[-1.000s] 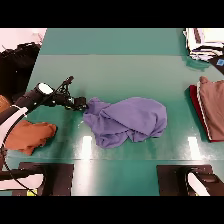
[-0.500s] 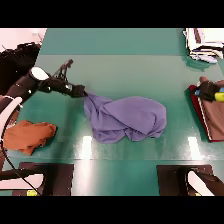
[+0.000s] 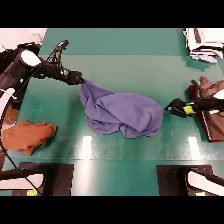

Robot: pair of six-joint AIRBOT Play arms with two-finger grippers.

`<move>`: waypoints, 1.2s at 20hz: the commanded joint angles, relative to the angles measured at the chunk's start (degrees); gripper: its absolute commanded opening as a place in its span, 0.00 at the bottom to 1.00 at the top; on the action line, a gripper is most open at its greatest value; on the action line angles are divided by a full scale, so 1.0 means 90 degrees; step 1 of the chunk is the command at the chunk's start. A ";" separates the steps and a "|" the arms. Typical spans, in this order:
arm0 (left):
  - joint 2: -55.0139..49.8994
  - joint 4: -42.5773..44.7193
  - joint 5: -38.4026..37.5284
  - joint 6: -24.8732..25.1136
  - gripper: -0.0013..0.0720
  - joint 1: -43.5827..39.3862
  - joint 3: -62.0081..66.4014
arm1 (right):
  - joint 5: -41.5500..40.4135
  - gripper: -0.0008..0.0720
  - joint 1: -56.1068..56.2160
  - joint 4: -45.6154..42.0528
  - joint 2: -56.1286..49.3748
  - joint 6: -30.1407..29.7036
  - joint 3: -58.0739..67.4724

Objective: Fold the shirts.

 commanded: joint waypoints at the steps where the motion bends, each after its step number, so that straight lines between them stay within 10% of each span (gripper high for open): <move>1: -0.0002 0.0027 -0.0029 -0.0087 0.05 0.0005 0.0051 | -0.0447 0.60 0.0500 0.0265 -0.0957 -0.0146 0.0491; 2: -0.0002 0.0024 -0.0066 -0.0097 0.05 0.0005 0.0051 | -0.0442 0.56 0.0595 0.0255 -0.1171 -0.0146 0.0738; 4: 0.0002 0.0024 -0.0136 -0.0107 0.05 0.0005 0.0051 | -0.0447 0.03 0.0721 0.0245 -0.1399 -0.0180 0.1112; 24: 0.3587 0.0583 -0.0410 -0.0741 0.05 0.0005 0.4607 | 0.1185 0.03 0.0527 -0.1741 0.4000 0.0347 0.4643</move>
